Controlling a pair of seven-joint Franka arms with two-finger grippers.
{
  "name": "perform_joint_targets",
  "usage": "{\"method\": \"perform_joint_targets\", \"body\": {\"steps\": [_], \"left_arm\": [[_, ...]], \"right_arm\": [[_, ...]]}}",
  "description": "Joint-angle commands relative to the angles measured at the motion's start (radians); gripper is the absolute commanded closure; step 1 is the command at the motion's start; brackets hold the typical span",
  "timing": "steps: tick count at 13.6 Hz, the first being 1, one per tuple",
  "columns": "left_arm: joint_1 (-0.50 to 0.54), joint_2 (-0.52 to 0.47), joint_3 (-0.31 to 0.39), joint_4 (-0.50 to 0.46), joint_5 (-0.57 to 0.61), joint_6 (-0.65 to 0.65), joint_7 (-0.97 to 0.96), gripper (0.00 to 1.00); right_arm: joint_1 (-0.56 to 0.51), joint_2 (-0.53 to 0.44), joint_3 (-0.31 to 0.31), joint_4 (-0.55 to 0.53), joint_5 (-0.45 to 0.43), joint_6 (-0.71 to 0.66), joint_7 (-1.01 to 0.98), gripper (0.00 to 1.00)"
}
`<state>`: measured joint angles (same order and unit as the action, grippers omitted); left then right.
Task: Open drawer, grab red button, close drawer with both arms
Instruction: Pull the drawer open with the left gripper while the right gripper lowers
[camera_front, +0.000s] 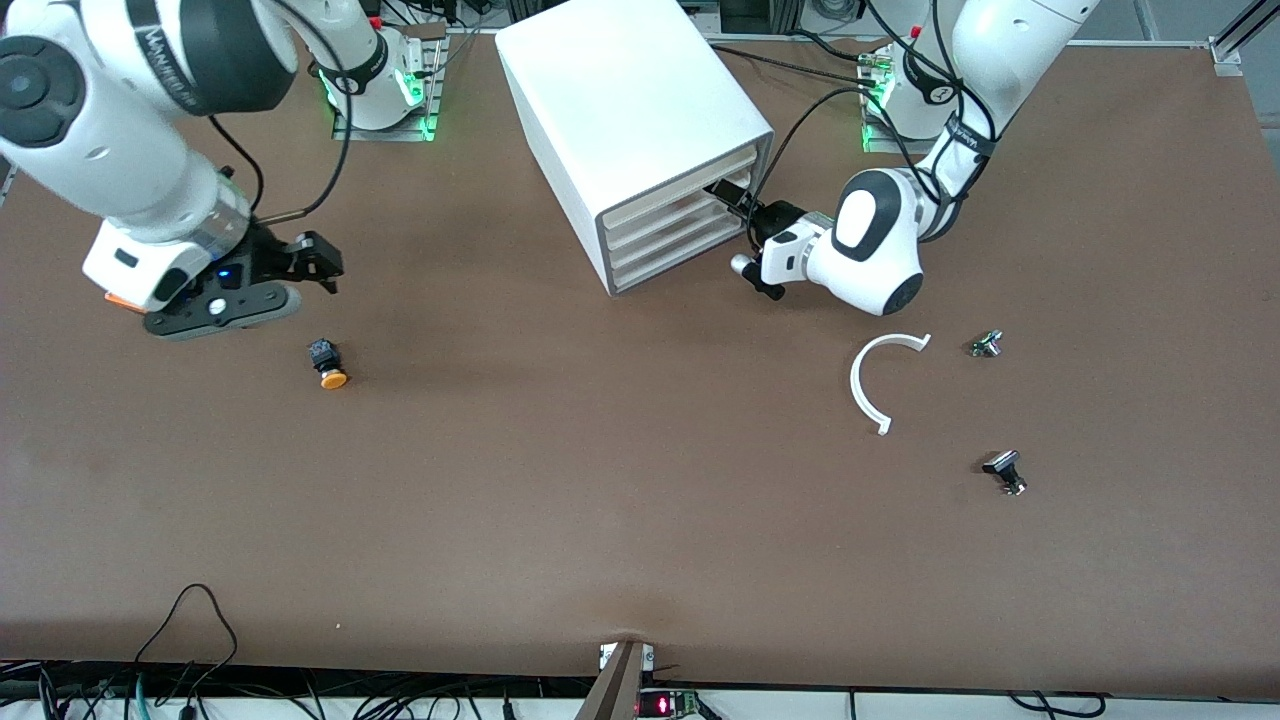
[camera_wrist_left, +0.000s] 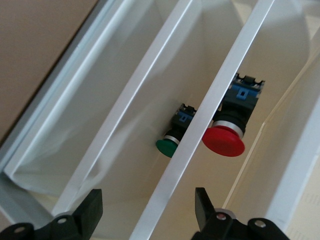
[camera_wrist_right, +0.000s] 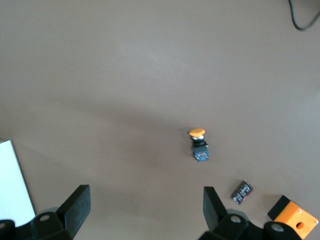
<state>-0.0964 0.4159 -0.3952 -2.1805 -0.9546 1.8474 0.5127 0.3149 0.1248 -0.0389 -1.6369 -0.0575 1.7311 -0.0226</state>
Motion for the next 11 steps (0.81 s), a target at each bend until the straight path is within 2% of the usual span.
{"method": "perform_joint_targets", "body": {"steps": [1,3,7,11], "left_arm": [[-0.003,-0.002,-0.019,-0.015,-0.029,0.010,0.027,0.52],[-0.003,0.000,-0.019,-0.022,-0.027,0.009,0.029,1.00],[0.009,0.000,0.002,-0.013,-0.016,0.016,0.021,1.00],[0.011,0.000,0.133,0.027,-0.015,0.059,0.021,1.00]], "right_arm": [[0.003,0.004,-0.007,0.019,0.005,-0.010,-0.094,0.00],[-0.002,0.007,-0.009,0.019,0.056,-0.008,-0.129,0.00],[-0.007,0.015,-0.010,0.019,0.091,-0.009,-0.235,0.00],[-0.013,0.024,-0.013,0.020,0.116,-0.002,-0.273,0.00]]}}
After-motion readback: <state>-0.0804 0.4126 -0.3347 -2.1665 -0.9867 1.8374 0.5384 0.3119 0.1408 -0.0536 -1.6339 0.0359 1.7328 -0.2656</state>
